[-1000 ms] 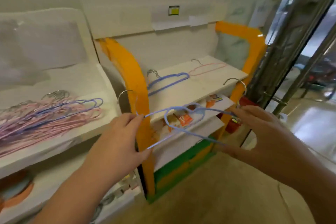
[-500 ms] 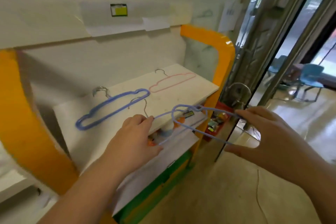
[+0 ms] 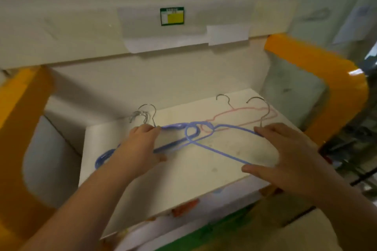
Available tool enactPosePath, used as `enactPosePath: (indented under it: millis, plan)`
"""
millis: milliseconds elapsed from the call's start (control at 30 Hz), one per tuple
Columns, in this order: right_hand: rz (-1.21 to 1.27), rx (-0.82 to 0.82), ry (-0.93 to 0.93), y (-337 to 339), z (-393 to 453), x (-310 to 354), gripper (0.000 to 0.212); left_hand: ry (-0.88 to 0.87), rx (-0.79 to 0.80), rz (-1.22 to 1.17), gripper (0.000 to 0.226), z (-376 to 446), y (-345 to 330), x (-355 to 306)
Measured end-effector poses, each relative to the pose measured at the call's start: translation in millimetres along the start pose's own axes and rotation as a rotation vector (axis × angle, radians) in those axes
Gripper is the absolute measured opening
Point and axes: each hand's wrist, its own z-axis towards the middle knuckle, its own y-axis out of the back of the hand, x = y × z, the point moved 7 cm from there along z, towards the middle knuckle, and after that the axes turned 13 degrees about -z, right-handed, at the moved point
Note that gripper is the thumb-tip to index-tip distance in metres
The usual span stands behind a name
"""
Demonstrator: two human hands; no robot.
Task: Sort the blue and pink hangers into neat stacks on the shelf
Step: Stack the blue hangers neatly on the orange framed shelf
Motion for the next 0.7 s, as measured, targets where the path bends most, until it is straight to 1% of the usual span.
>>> enactPosePath:
  millis: [100,200,267,367,533,633,700]
  plan:
    - [0.077,-0.028,0.095,-9.4,47.3,-0.5,0.096,0.086,0.02,-0.004,0.083,18.5,0.1,24.1]
    - [0.115,0.008,0.225,-21.9,84.4,7.9,0.093,0.176,0.047,0.009,0.086,26.5,-6.0,45.1]
    - [0.126,0.017,0.308,-26.8,103.1,14.6,0.093,0.211,0.056,-0.001,0.09,27.7,-9.5,53.1]
    - [0.159,0.064,0.401,-35.0,119.6,26.0,0.094,0.224,0.05,-0.056,0.089,27.2,-9.8,58.9]
    - [0.185,0.071,0.452,-49.2,141.9,35.5,0.095,0.216,0.105,-0.093,0.088,32.2,-7.9,53.9]
    - [0.182,0.059,0.454,-52.6,151.1,37.4,0.095,0.221,0.079,-0.073,0.086,32.4,-8.7,55.5]
    - [0.191,0.084,0.457,-55.5,154.1,38.5,0.095,0.224,0.072,-0.029,0.084,29.9,-10.9,56.1]
